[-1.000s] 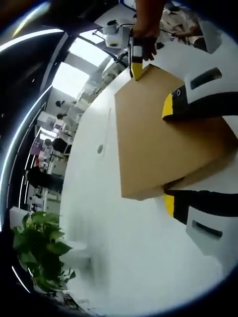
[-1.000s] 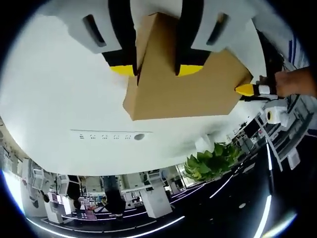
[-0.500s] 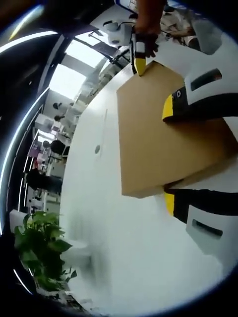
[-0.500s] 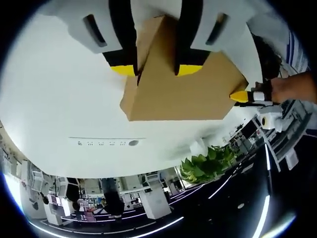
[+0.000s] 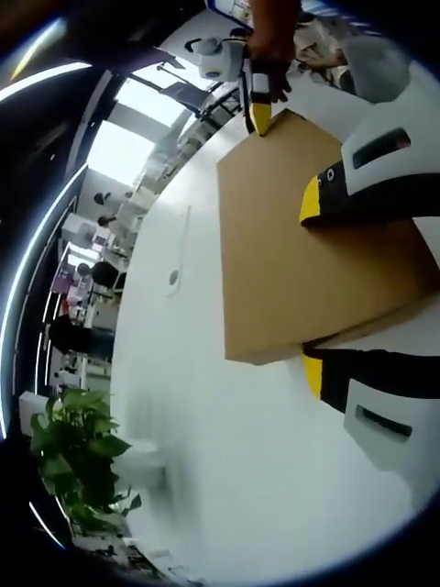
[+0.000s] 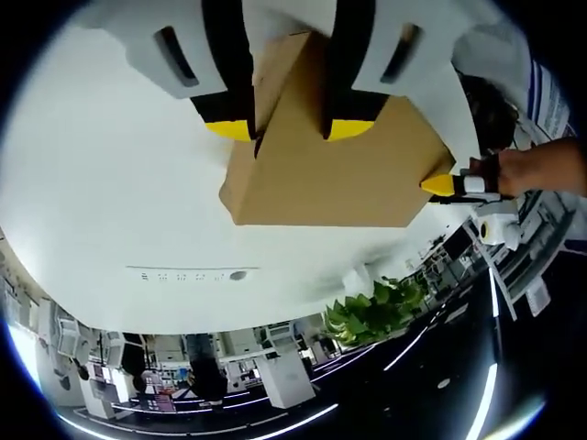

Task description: Operate the shoe box by opening the lid, removing the specified soft item, and placing it in the target area until the item is outside and the box remains undamaged.

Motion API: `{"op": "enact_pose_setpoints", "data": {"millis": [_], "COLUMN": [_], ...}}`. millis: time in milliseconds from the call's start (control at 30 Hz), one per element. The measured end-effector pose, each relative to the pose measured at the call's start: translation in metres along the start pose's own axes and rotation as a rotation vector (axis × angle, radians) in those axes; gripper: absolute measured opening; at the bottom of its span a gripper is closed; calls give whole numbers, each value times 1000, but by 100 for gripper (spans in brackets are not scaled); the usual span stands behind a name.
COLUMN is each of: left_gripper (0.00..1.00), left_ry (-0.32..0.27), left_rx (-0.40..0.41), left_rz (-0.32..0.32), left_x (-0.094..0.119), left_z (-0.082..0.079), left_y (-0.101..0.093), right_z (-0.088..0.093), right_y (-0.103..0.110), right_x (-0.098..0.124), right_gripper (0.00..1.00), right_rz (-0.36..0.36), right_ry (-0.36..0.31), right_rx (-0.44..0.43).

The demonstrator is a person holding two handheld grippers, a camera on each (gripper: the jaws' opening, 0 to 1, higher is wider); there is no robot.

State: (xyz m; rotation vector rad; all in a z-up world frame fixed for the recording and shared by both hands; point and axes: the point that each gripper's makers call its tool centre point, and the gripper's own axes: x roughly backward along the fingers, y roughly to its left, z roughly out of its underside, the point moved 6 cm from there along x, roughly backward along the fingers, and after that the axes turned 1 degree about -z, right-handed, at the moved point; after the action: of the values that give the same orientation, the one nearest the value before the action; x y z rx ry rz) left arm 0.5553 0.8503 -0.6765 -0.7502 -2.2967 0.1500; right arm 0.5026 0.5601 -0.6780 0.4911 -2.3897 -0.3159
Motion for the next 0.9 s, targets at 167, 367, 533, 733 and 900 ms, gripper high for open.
{"op": "enact_pose_setpoints", "data": {"millis": [167,367,533,733,900], "left_gripper": [53,53,53,53,53], "left_ry": [6,18,19,18,24], "left_rx": [-4,-9,-9,-4,-3], "left_rz": [0,2,-3,-7,-8], "left_x": [10,21,31,40,45], "left_z": [8,16,24,31,35], "left_y": [0,0,-1,-1,-1], "right_z": [8,19,28,33,38], "right_y": [9,20,28,34,40], "right_x": [5,14,20,24,26], "right_gripper": [26,26,26,26,26], "right_rz": [-2,-10,-10,-15,-17], "right_ry": [4,16,16,25,34], "right_rx": [-5,-2,-5,1,4]}}
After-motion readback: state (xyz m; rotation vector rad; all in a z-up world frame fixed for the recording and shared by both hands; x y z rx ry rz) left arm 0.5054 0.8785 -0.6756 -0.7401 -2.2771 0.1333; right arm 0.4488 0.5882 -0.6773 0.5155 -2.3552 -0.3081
